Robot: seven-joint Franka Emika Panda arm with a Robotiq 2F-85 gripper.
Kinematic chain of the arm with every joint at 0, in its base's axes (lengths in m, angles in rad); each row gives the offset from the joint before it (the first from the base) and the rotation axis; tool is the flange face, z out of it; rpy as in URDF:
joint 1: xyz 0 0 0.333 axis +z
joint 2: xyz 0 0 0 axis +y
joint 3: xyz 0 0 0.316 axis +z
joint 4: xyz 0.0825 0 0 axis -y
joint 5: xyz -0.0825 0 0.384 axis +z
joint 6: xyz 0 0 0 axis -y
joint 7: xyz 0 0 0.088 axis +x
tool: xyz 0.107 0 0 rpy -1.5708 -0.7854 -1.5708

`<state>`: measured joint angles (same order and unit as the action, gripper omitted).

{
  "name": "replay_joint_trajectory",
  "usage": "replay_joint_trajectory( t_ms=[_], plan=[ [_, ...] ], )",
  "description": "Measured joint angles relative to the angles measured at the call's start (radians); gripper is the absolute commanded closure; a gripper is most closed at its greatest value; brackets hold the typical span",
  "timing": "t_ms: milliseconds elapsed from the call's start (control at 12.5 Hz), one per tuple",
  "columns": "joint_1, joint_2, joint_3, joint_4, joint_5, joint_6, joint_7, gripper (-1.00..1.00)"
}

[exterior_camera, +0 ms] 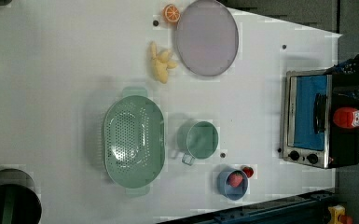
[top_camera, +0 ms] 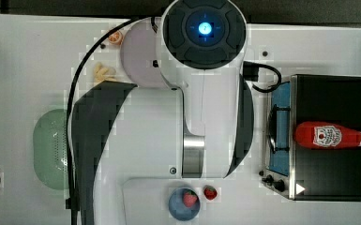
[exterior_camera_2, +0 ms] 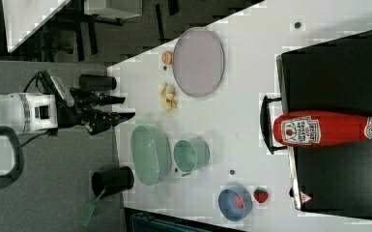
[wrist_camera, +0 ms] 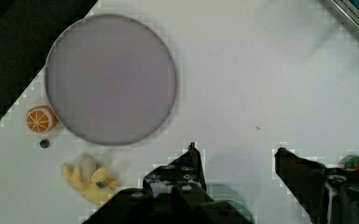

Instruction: Pick Ketchup from oven and place it on table.

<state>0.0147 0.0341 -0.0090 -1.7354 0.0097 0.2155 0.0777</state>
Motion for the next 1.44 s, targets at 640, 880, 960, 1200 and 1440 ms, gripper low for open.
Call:
replay_joint_trajectory(
  t_ms=[640,880,960,1200,1440],
  plan=[
    [-0.012,-0.325,-0.207,-0.058,0.003,-0.120,-0.021,-1.00],
    [-0.021,-0.129,-0.335,-0.103,-0.006,-0.065,-0.021,-1.00],
    [-0.011,-0.087,-0.373,-0.125,-0.006,-0.007,-0.022,-1.00],
    [-0.019,0.031,-0.521,-0.132,-0.035,0.123,-0.030,-1.00],
    [-0.039,0.048,-0.599,-0.129,-0.034,0.203,-0.031,-1.00]
  ],
)
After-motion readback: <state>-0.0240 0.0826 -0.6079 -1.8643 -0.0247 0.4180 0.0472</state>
